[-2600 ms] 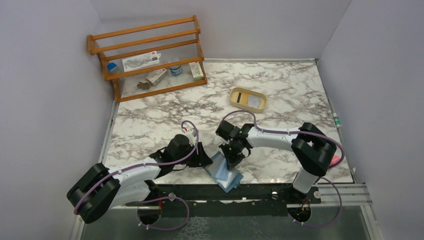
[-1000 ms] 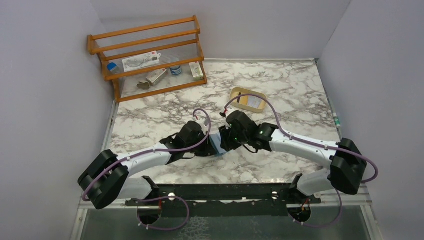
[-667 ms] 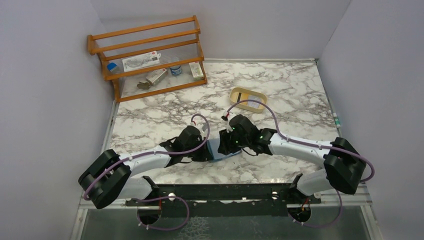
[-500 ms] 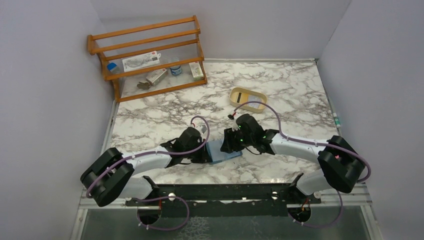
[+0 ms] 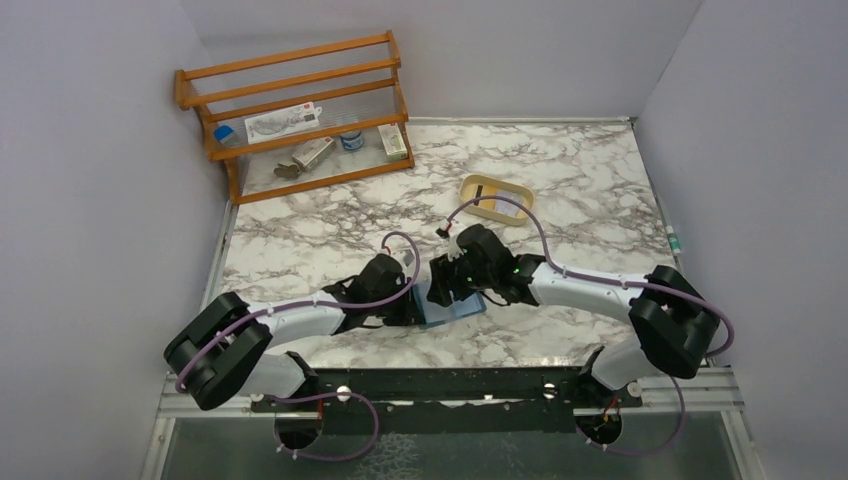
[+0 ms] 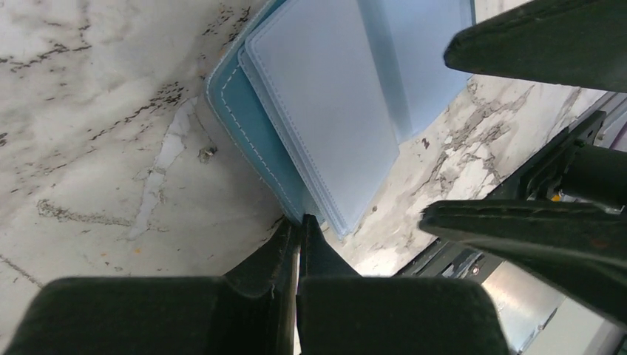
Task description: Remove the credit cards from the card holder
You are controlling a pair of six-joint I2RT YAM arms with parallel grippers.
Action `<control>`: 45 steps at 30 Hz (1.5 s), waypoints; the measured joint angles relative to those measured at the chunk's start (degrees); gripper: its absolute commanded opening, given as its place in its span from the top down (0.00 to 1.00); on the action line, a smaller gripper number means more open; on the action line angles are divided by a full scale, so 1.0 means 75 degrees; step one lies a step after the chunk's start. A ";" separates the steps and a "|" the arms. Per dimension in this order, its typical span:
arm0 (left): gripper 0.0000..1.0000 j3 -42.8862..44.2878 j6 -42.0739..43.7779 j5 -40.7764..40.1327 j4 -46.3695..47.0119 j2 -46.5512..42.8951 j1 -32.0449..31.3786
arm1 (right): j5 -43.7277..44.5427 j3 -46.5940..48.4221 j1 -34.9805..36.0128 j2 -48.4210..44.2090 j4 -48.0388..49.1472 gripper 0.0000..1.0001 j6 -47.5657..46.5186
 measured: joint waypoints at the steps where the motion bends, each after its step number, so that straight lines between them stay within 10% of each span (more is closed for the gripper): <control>1: 1.00 0.0023 0.0003 0.0003 -0.0012 0.0000 -0.0003 | 0.0067 0.0108 0.0055 0.0067 -0.0026 0.38 -0.0087; 11: 1.00 0.0396 0.0055 0.0017 -0.0393 -0.0047 -0.0003 | 0.0906 0.0868 0.0635 0.1192 -0.0644 0.43 -0.0393; 23: 1.00 0.0396 0.0093 0.0017 -0.0493 -0.0140 -0.0003 | 0.1026 0.0868 0.0697 0.1230 -0.0679 0.79 -0.0125; 32: 1.00 0.0396 0.0096 0.0017 -0.0554 -0.0160 0.0000 | 0.1195 0.0799 0.0667 0.1311 -0.0583 0.41 -0.0050; 45: 1.00 0.0396 0.0102 0.0017 -0.0629 -0.0335 -0.0003 | 0.0597 0.0146 0.0105 0.1023 0.0067 0.36 -0.0041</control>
